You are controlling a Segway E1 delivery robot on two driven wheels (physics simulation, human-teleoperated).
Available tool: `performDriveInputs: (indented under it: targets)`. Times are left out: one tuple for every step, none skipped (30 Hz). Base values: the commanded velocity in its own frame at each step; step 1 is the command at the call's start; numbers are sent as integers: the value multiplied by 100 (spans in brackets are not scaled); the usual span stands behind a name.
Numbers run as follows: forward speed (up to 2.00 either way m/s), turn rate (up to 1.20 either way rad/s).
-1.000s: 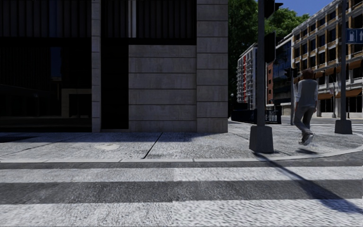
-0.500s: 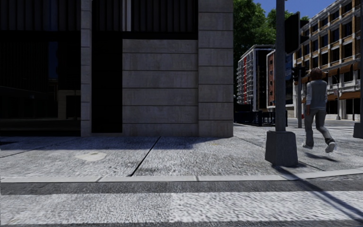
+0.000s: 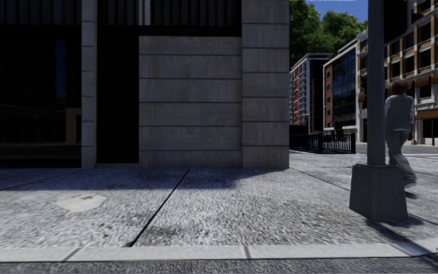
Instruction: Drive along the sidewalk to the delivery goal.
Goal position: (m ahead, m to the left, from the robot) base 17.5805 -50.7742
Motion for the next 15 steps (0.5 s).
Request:
performDriveInputs:
  targets:
    - [143,0]
    - [143,0]
    - [142,0]
    - [142,0]
    - [142,0]
    - [142,0]
    - [142,0]
    - [142,0]
    - [142,0]
    - [142,0]
    - [142,0]
    - [142,0]
    - [142,0]
    - [142,0]
    - [142,0]
